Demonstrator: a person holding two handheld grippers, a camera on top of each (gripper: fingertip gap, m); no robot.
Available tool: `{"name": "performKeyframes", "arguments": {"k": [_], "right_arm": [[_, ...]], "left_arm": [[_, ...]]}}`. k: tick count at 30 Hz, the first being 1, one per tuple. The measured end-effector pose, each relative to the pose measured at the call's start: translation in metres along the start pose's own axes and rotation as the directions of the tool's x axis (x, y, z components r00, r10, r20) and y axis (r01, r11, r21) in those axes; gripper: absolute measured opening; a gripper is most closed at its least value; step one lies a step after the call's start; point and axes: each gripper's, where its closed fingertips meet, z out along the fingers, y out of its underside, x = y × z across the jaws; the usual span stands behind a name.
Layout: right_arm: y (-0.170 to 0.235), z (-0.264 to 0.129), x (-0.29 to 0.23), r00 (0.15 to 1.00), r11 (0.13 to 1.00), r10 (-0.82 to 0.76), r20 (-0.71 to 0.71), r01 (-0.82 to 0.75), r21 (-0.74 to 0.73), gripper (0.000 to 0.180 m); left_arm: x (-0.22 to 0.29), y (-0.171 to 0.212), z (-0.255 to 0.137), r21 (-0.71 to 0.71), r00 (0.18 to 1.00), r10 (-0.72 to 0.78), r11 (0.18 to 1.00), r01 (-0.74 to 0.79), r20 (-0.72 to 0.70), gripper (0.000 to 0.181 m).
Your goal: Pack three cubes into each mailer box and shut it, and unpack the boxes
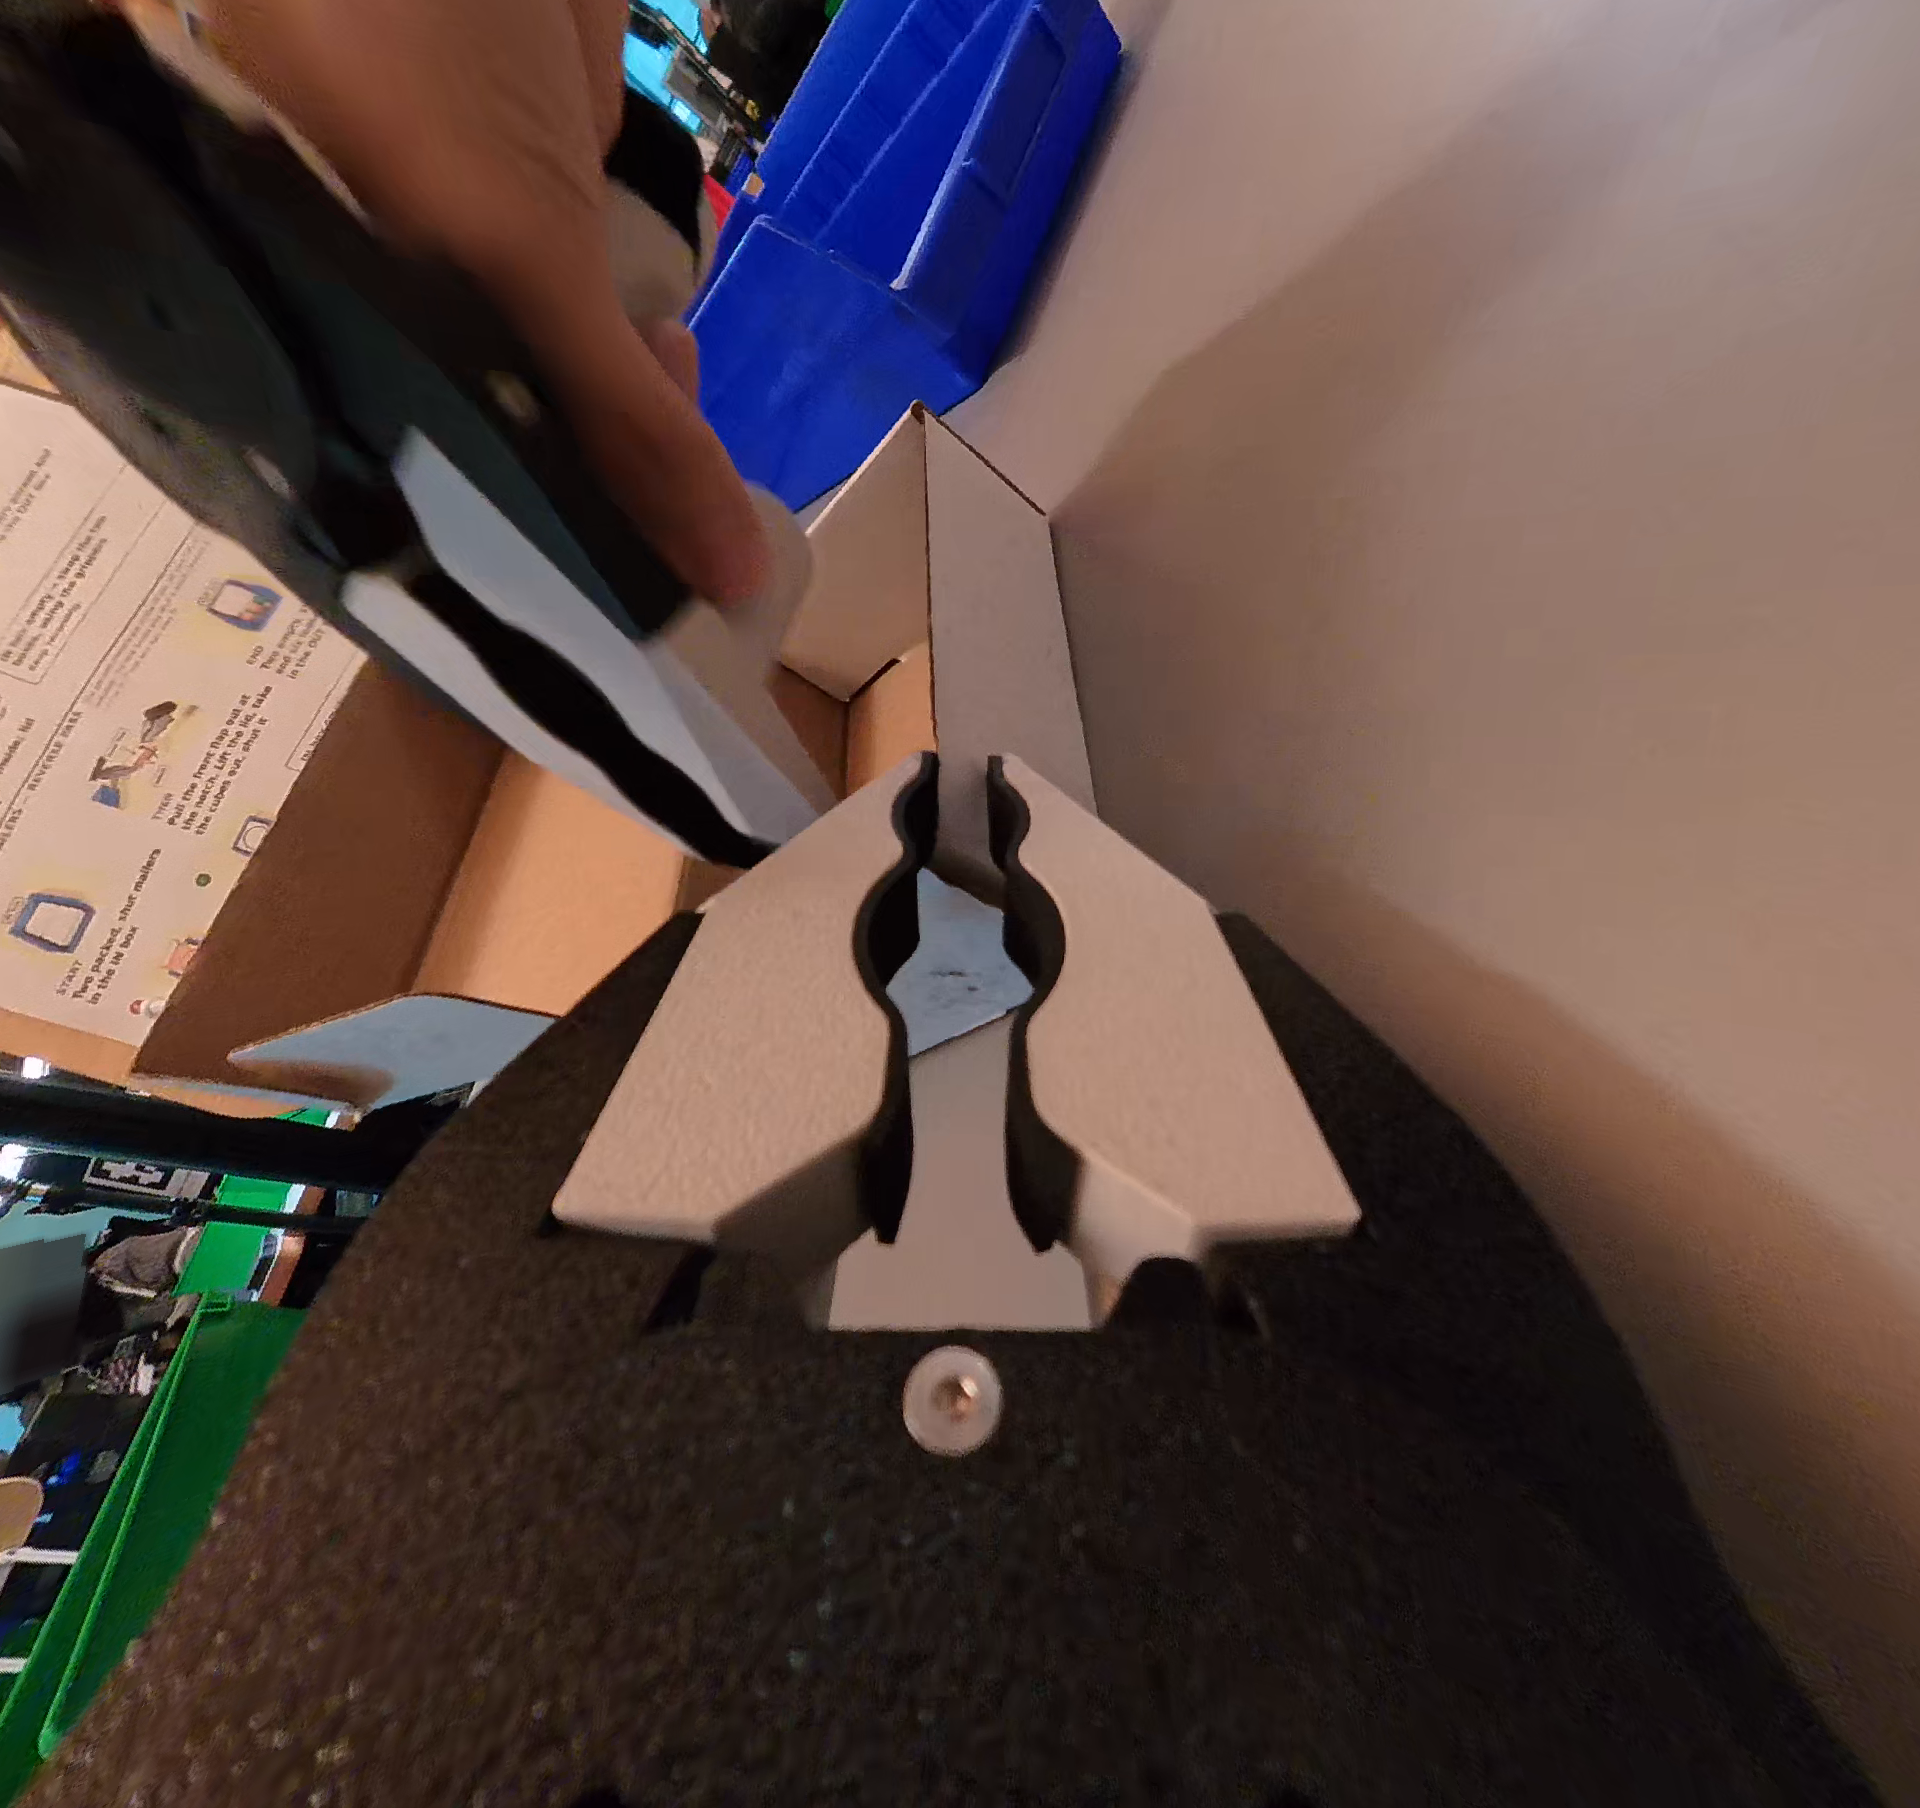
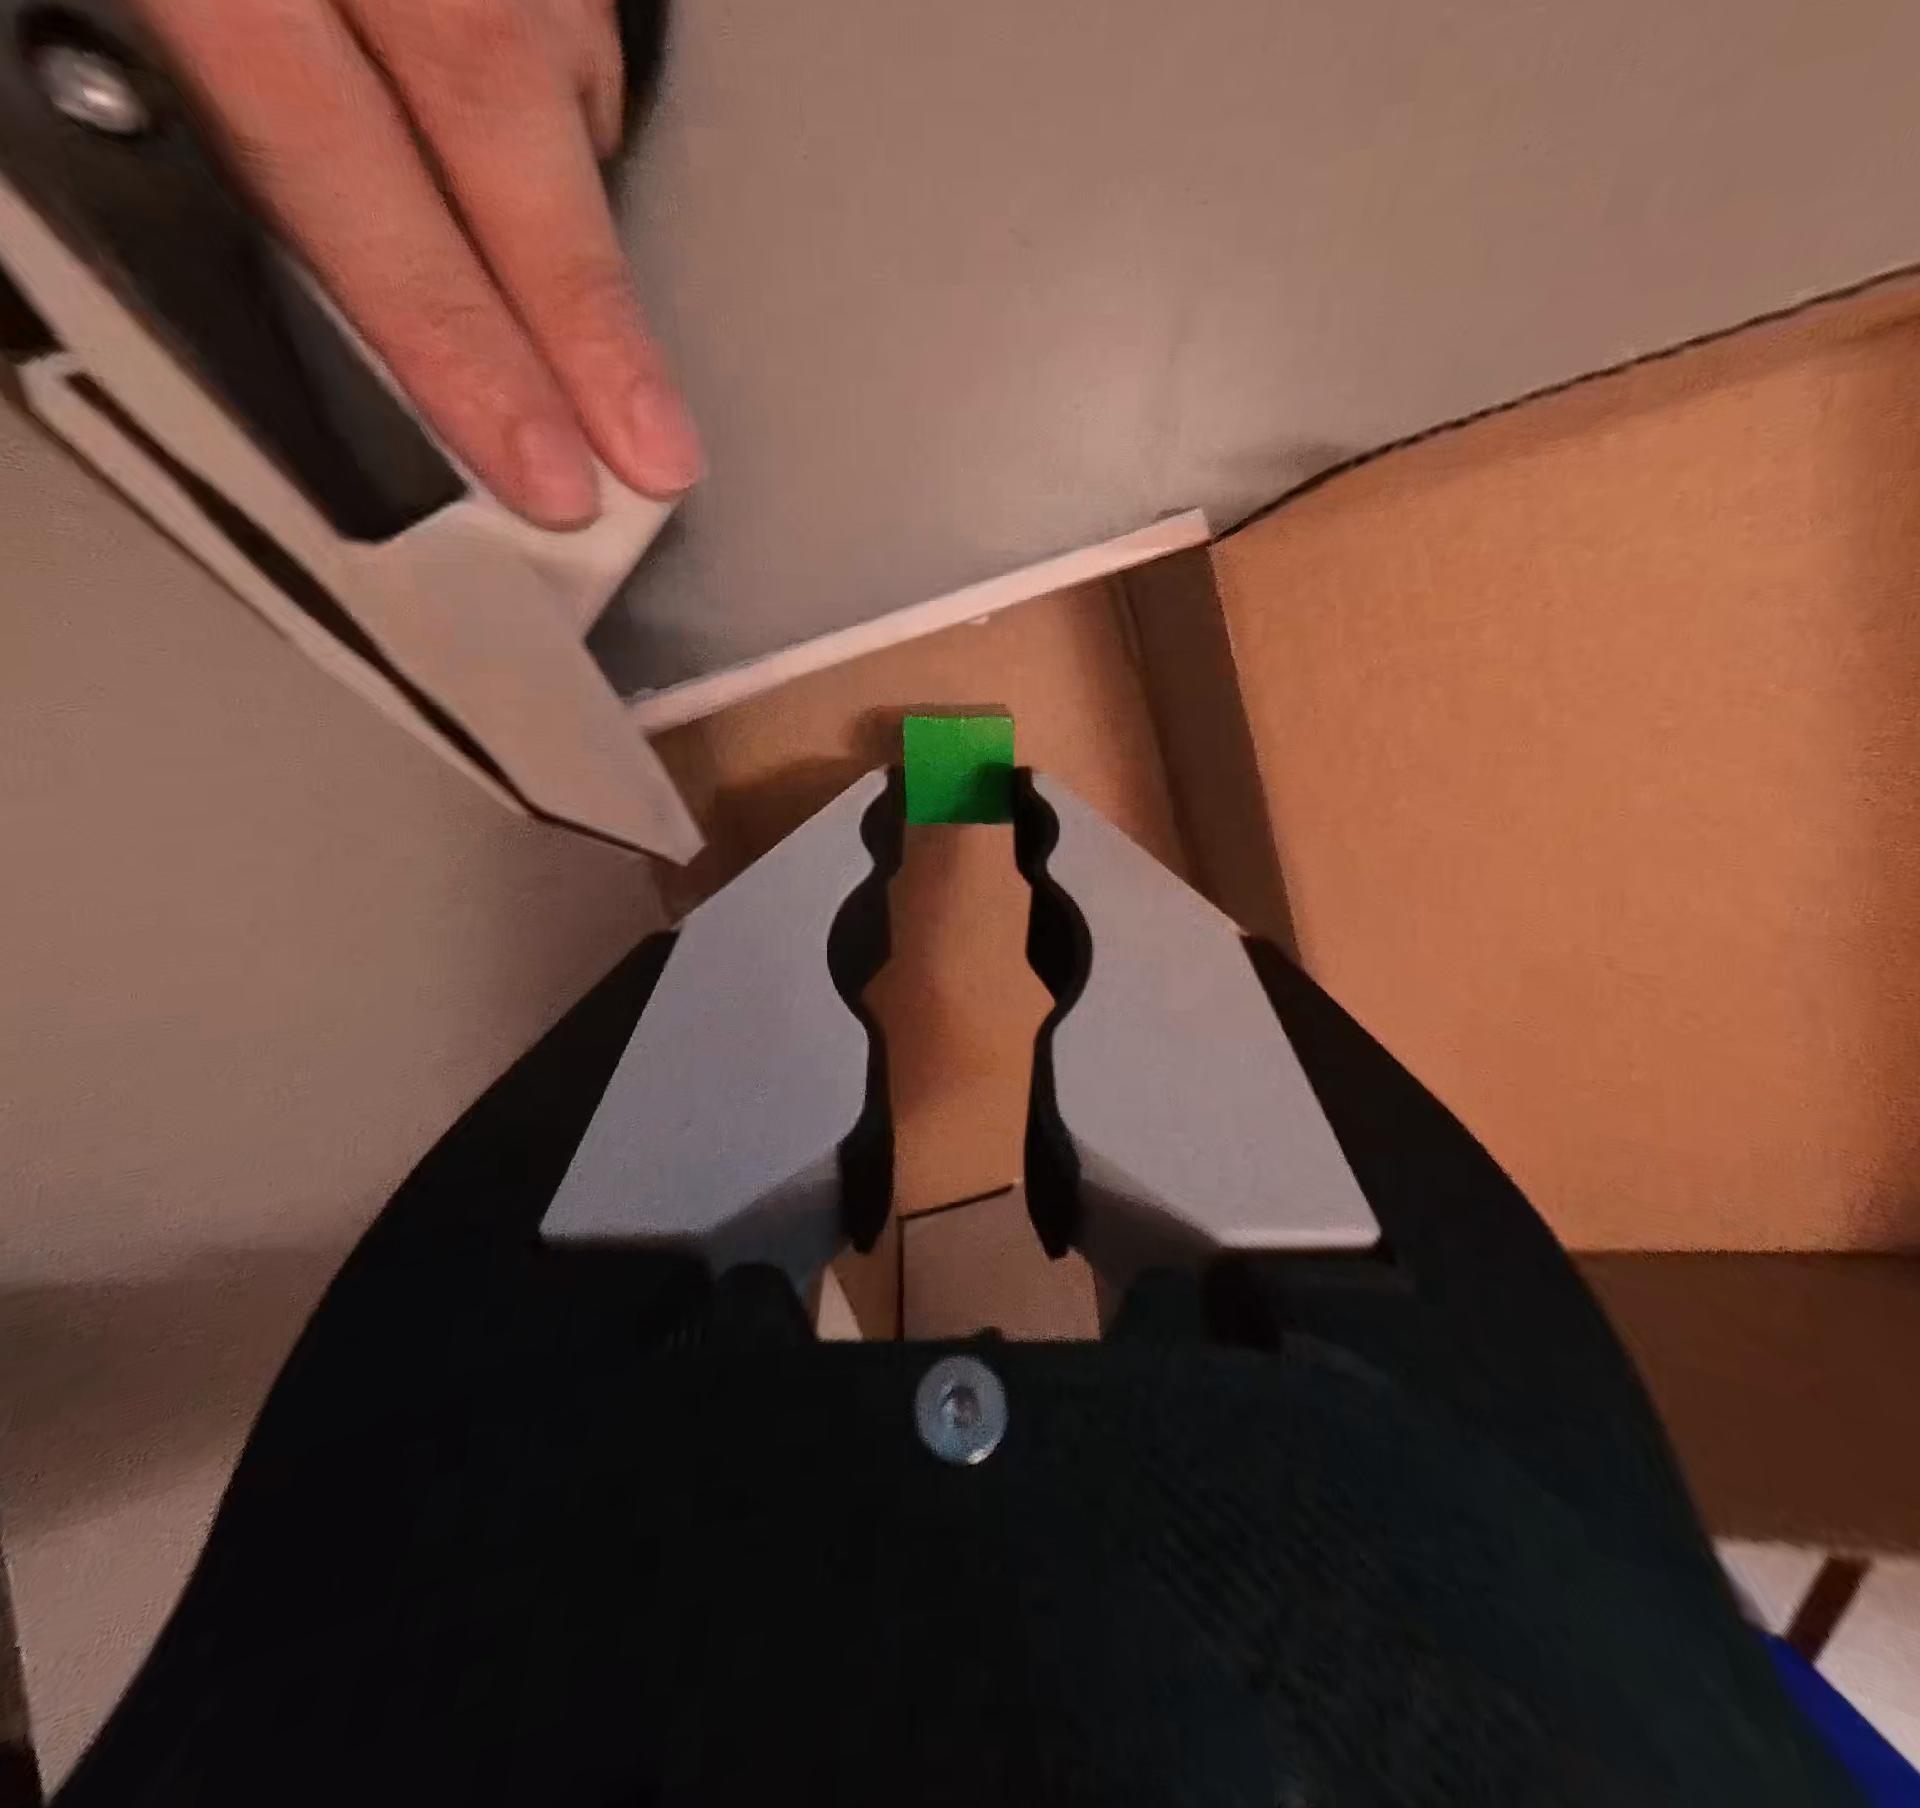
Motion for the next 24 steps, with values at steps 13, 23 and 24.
{"name": "performKeyframes", "arguments": {"k": [13, 23, 24], "right_arm": [[0.269, -0.163, 0.045, 0.540, 0.673, 0.619, -0.571, -0.739, 0.031, 0.019], [0.316, -0.155, 0.058, 0.230, 0.483, 0.819, -0.526, -0.771, 0.415, 0.072], [0.301, -0.164, 0.059, 0.214, 0.482, 0.834, -0.508, -0.729, 0.485, 0.071]], "left_arm": [[0.000, 0.001, -0.001, 0.004, 1.000, -0.001, 1.000, 0.001, -0.006, 0.006], [-0.006, 0.003, -0.013, 0.012, 0.998, -0.037, 0.999, 0.037, -0.045, 0.007], [-0.008, 0.001, -0.015, 0.025, 0.997, -0.056, 0.998, 0.057, -0.052, 0.009]]}}
